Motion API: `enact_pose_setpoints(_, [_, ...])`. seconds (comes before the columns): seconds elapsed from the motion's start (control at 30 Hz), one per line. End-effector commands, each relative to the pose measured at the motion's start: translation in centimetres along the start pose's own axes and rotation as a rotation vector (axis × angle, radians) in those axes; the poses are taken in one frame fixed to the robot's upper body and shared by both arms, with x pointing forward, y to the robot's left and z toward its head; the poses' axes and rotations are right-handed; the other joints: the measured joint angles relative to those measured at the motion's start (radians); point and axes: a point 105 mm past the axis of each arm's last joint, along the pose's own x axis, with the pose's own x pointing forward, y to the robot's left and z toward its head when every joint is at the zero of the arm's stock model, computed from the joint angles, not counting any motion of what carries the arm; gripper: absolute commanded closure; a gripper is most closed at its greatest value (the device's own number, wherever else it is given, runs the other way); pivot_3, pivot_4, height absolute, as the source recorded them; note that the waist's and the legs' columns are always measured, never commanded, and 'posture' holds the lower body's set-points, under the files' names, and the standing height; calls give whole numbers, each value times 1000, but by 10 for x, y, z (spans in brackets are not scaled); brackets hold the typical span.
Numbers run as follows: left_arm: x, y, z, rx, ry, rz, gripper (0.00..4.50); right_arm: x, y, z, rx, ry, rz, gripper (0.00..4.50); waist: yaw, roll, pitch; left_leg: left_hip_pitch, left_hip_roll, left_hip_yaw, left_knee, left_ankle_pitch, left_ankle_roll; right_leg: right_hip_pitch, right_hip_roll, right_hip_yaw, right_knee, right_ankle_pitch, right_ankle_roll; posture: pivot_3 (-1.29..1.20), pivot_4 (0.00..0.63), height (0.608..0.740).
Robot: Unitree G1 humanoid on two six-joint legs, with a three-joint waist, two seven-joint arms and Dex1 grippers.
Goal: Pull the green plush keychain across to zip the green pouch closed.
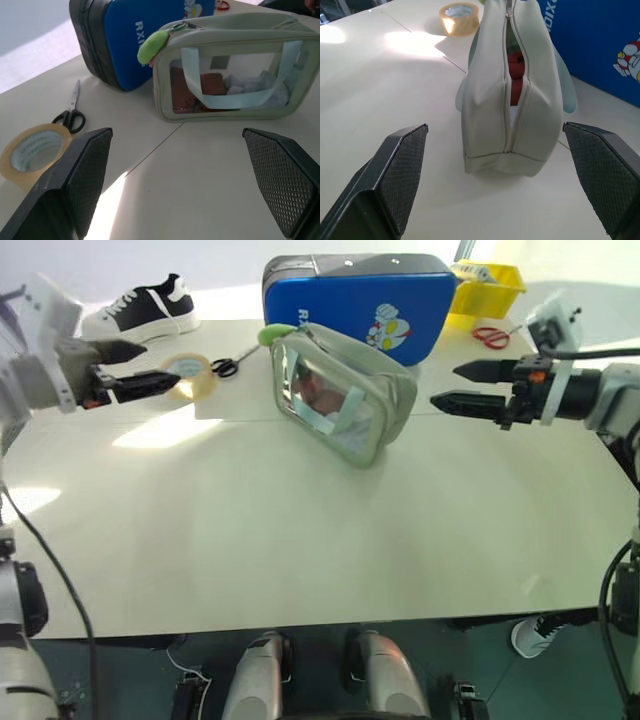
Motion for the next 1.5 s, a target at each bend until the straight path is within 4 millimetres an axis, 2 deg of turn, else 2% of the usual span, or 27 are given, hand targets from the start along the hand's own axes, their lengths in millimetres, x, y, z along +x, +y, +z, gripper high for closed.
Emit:
enact_pose_setpoints(0.03, [-6,2,8,35,-6,1,63,-6,-1,14,-48,-31,-29,0,2,0,0,0,0,0,0,0,0,0,-1,0,0,0,0,0,150,740])
enact_pose_setpoints(0.33, [1,0,15,62,-45,5,63,3,0,21,-80,-46,-46,0,-1,0,0,-3,0,1,1,1,0,-3,1,0,3,2,3,0,150,740])
enact_pose_setpoints(0.5, [6,-16,33,90,-73,-50,63,22,5,43,-118,-84,-39,0,-7,0,0,-3,1,1,2,2,-1,-4,2,1,4,2,3,0,150,740])
enact_pose_setpoints(0.63, [18,-63,72,175,-124,-220,63,57,10,56,-170,-82,-41,0,-4,-1,0,-3,1,1,3,3,-1,-4,2,1,6,2,3,0,150,740])
enact_pose_setpoints(0.73, [18,-87,82,229,-115,-313,63,90,18,61,-183,-87,-28,0,-5,-1,0,-3,1,1,3,3,-1,-4,3,2,6,2,4,0,150,740])
enact_pose_setpoints(0.83, [15,-90,82,258,-104,-317,63,118,20,59,-206,-79,-38,0,-8,-1,0,-2,1,2,3,3,-1,-4,3,2,9,2,4,0,150,740])
enact_pose_setpoints(0.93, [13,-83,80,256,-107,-263,63,145,16,51,-227,-51,-79,0,-8,-1,0,-2,1,2,4,4,-2,-5,3,2,13,2,3,0,150,740])
enact_pose_setpoints(1.07, [7,-75,69,262,-72,-207,63,165,14,35,-265,-2,-84,0,-8,-1,0,-1,1,2,5,5,-3,-5,3,3,15,2,3,0,150,740])
enact_pose_setpoints(1.17, [2,-69,63,249,-64,-172,0,175,18,27,-287,13,-49,806,-9,-1,0,-1,1,2,5,5,-3,-5,3,3,16,2,3,0,150,740])
enact_pose_setpoints(1.3, [-1,-63,57,244,-50,-131,0,180,23,25,-334,11,-15,2821,-12,-1,0,1,1,2,5,5,-3,-5,3,4,17,2,3,0,150,740])
enact_pose_setpoints(1.4, [-6,-50,48,212,-33,-72,0,179,26,32,-388,-17,24,4350,-12,-1,0,3,1,2,5,5,-4,-4,3,4,18,2,3,0,150,740])
enact_pose_setpoints(1.5, [-16,-31,32,160,-15,25,0,167,37,50,-492,-75,134,4437,-13,-1,0,4,1,2,5,5,-4,-4,3,5,19,2,3,0,150,740])
